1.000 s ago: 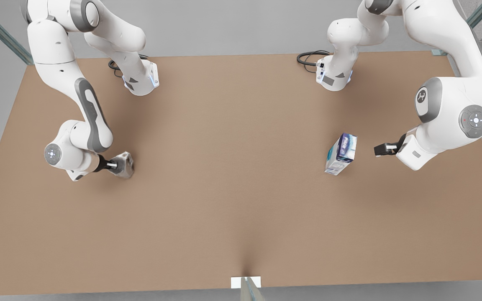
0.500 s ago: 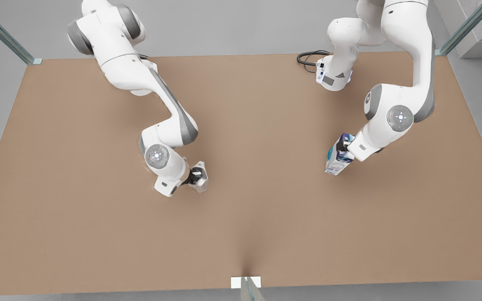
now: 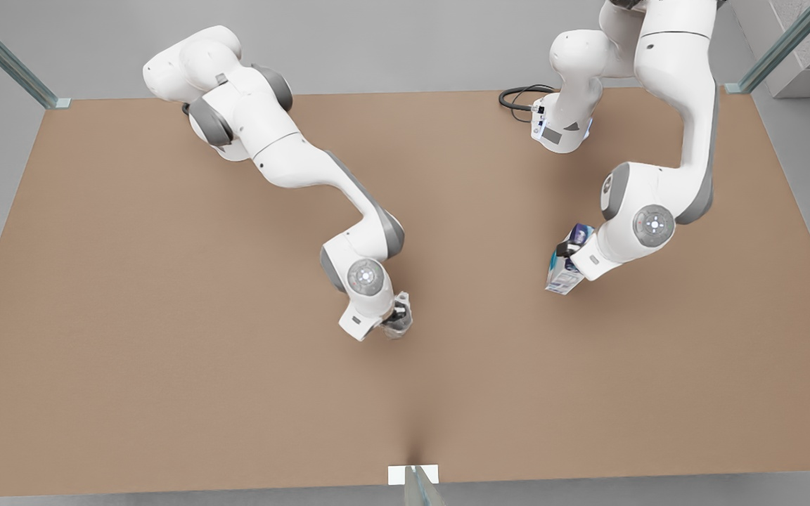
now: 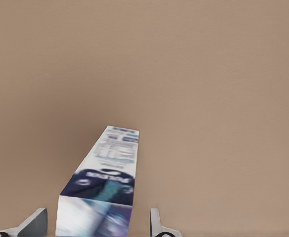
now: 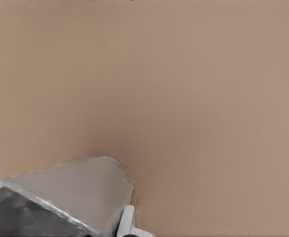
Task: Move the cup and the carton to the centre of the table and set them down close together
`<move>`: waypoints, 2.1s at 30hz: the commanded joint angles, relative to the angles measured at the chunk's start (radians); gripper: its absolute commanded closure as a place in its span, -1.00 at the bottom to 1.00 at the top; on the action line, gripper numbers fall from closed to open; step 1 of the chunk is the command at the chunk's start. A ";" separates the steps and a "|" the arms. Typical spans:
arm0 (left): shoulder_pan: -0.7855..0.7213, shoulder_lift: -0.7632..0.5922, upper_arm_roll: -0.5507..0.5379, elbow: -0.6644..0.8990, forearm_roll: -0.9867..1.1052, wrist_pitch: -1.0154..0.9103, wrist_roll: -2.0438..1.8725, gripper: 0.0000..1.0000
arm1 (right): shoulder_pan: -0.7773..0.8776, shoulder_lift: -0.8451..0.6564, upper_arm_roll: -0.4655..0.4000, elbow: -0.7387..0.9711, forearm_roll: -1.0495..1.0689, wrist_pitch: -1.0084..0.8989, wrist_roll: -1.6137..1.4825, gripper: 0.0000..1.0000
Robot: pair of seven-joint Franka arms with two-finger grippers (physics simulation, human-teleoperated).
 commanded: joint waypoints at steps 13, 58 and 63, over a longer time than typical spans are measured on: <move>0.003 0.004 -0.001 -0.079 -0.008 0.052 -0.005 -1.00 | -0.030 -0.003 0.026 -0.029 -0.008 0.002 -0.021 -1.00; -0.087 0.200 -0.295 0.335 -0.116 0.036 -1.296 -0.24 | -0.935 -0.891 0.247 -0.340 -0.077 -0.596 -0.359 -1.00; -0.156 0.314 -0.366 0.460 -0.007 0.036 -1.509 -0.24 | -0.939 -0.889 0.248 -0.344 -0.049 -0.596 -0.359 -1.00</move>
